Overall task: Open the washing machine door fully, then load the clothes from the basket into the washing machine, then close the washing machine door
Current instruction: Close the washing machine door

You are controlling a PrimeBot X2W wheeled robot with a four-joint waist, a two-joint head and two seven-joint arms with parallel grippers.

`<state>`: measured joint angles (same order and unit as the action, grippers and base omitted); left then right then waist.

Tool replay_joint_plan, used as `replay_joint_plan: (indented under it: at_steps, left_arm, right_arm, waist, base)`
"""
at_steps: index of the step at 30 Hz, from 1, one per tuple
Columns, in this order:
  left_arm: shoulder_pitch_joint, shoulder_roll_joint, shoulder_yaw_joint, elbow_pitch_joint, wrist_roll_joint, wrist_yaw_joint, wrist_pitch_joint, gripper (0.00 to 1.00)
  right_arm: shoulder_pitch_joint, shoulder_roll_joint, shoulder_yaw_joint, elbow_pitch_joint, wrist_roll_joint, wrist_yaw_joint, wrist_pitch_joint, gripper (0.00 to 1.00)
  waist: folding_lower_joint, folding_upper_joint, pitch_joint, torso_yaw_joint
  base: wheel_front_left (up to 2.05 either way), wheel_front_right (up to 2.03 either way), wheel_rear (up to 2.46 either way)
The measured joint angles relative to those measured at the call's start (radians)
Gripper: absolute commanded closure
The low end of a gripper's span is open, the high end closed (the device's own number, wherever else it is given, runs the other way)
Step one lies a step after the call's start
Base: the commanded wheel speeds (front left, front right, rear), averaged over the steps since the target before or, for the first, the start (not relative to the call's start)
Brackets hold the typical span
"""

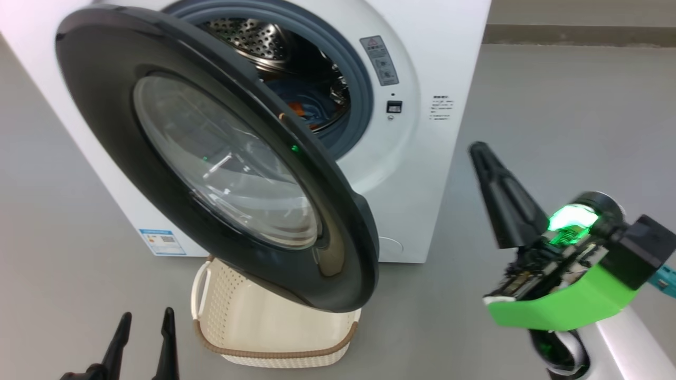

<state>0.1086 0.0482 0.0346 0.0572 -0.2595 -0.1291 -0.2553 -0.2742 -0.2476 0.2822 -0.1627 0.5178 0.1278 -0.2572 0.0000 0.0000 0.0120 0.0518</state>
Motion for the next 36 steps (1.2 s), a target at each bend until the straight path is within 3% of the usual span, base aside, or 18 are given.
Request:
replay_joint_plan:
  at_steps: [8, 18, 28, 36]
  left_arm:
    - [0.019, -0.001, -0.017, -0.007, 0.000, 0.000, 0.000, 0.00]
    - [0.020, -0.001, -0.022, -0.007, 0.000, 0.000, 0.000, 0.00]
    - [0.019, -0.001, -0.028, -0.005, -0.011, 0.000, 0.000, 0.00]
    - [0.014, -0.001, -0.034, -0.003, -0.021, 0.000, 0.000, 0.00]
  right_arm:
    - [-0.055, -0.010, 0.232, -0.035, 0.022, 0.000, 0.000, 1.00]
    - [-0.048, -0.040, 0.450, 0.101, 0.052, 0.000, 0.000, 1.00]
    - [-0.034, -0.036, 0.509, 0.249, 0.062, 0.000, 0.000, 1.00]
    - [-0.034, -0.018, 0.461, 0.365, 0.084, 0.000, 0.000, 1.00]
  waist:
    - [0.0000, 0.0000, -0.007, 0.046]
    - [0.0000, 0.0000, -0.003, 0.070]
    - [0.0000, 0.0000, 0.021, 0.083]
    - [0.0000, 0.0000, 0.045, 0.093]
  base:
    - [0.00, 0.00, 0.00]
    - [0.00, 0.00, 0.00]
    - [0.00, 0.00, 0.00]
    - [0.00, 0.00, 0.00]
